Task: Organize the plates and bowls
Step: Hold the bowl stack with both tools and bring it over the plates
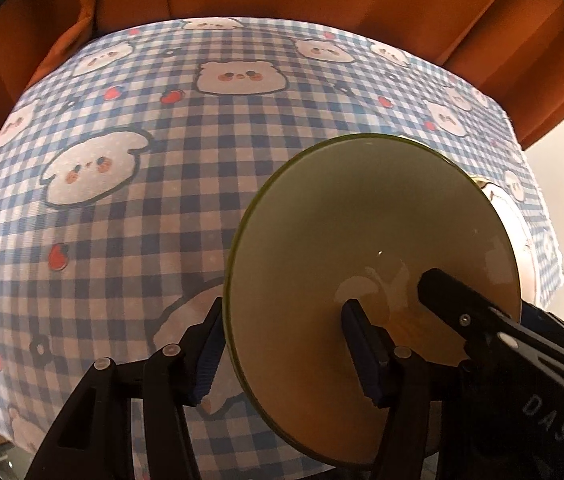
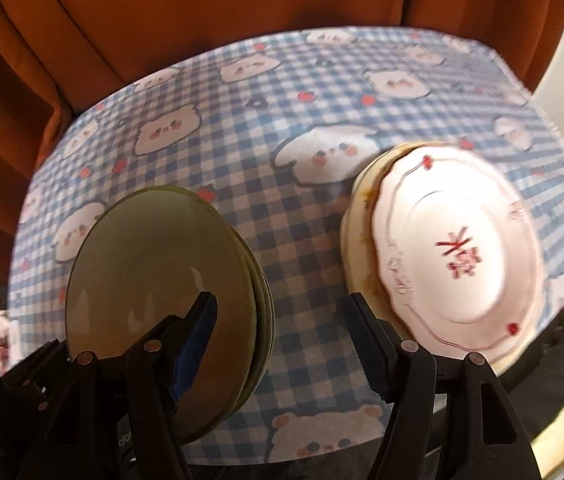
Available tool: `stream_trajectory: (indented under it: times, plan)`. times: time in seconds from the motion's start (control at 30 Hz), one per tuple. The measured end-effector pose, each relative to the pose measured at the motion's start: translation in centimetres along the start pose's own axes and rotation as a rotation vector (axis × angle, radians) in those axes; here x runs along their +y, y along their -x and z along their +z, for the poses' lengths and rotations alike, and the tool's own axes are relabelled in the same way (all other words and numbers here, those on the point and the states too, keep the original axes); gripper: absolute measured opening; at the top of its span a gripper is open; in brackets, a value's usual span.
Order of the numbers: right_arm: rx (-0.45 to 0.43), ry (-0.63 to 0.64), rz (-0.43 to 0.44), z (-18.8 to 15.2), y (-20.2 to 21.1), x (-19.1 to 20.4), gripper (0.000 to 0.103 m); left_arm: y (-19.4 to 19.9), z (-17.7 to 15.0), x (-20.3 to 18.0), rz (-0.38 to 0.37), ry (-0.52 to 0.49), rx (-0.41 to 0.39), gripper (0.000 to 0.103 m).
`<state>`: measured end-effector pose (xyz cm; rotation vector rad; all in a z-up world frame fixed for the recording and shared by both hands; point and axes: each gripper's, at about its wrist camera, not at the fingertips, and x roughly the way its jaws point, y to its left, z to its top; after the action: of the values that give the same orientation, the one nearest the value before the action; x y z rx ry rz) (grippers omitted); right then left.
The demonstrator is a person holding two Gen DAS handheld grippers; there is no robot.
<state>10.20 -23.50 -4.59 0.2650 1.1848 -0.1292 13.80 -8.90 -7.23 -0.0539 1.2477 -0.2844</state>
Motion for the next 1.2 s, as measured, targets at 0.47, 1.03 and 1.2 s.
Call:
stream_trajectory:
  times: [0.47,1.03,1.2]
  plan:
    - [0.122,0.053,0.277,1.6,-3.4,-1.3,0.047,0.1,0.0,-1.4,0.172,0.087,-0.003,0.059]
    - [0.174,0.127,0.38,2.7,-4.3,-0.8,0.032,0.4,-0.2,-1.7,0.177,0.126,-0.026,0.05]
    - [0.155,0.135,0.349,2.4,-3.9,-0.6,0.032,1.0,-0.3,-1.5,0.13,0.112,-0.034,0.048]
